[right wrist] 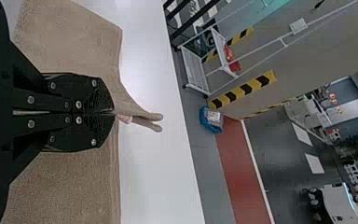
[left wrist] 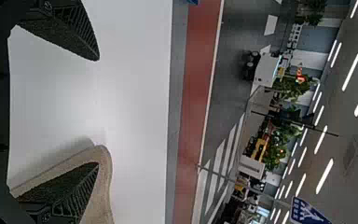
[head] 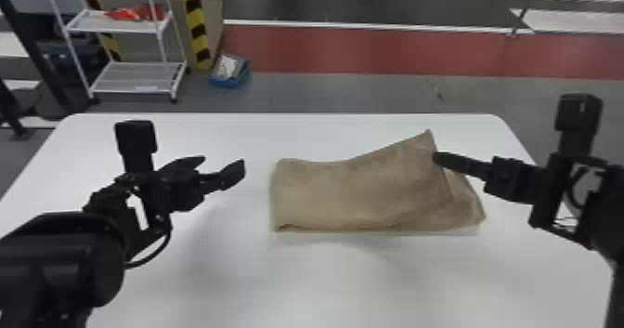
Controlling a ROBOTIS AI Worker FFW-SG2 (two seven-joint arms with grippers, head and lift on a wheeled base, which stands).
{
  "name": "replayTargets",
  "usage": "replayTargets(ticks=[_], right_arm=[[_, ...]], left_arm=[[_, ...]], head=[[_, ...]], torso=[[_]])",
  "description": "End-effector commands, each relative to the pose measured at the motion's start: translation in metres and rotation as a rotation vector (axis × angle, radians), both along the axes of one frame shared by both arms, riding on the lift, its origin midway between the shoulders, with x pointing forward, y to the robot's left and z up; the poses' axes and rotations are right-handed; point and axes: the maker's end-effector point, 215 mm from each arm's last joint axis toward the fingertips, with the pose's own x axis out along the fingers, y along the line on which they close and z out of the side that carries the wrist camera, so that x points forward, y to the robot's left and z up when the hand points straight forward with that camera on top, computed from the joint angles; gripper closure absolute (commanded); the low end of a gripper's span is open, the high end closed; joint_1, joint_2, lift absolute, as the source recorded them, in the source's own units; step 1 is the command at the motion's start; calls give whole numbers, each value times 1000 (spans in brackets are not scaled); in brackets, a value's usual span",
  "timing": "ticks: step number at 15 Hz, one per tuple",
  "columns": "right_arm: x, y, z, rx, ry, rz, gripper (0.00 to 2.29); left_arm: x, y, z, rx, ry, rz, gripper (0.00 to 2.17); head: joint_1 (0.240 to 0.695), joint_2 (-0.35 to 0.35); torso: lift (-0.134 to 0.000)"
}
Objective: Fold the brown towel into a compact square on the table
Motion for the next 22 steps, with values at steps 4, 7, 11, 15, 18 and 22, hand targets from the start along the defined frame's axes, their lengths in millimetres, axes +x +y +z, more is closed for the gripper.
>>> replayTargets(ticks=[4, 7, 11, 15, 18, 22], right_arm=[[1, -24, 9, 21, -21, -43, 1301], [-6, -31, 12, 48, -20, -51, 1301], [-3, -50, 21, 60, -39, -80, 1301], [-4, -65, 19, 52, -35, -103, 1301], [-4, -75, 2, 60, -9, -120, 1301], [8, -98, -20, -9, -9, -153, 1301]], left_arm=[[1, -8, 2, 2, -1, -13, 90], [-3, -4, -5, 5, 13, -7, 90], [-5, -4, -8, 6, 19, -9, 90], [-7, -7, -7, 9, 23, -16, 90], [-8, -7, -10, 10, 29, -16, 90], [-9, -6, -11, 13, 29, -13, 90]], head=[[695, -103], [695, -115], [695, -128], [695, -143], [695, -158], [695, -177]], torso=[[-124], [-124], [-124], [-124], [-124], [-124]])
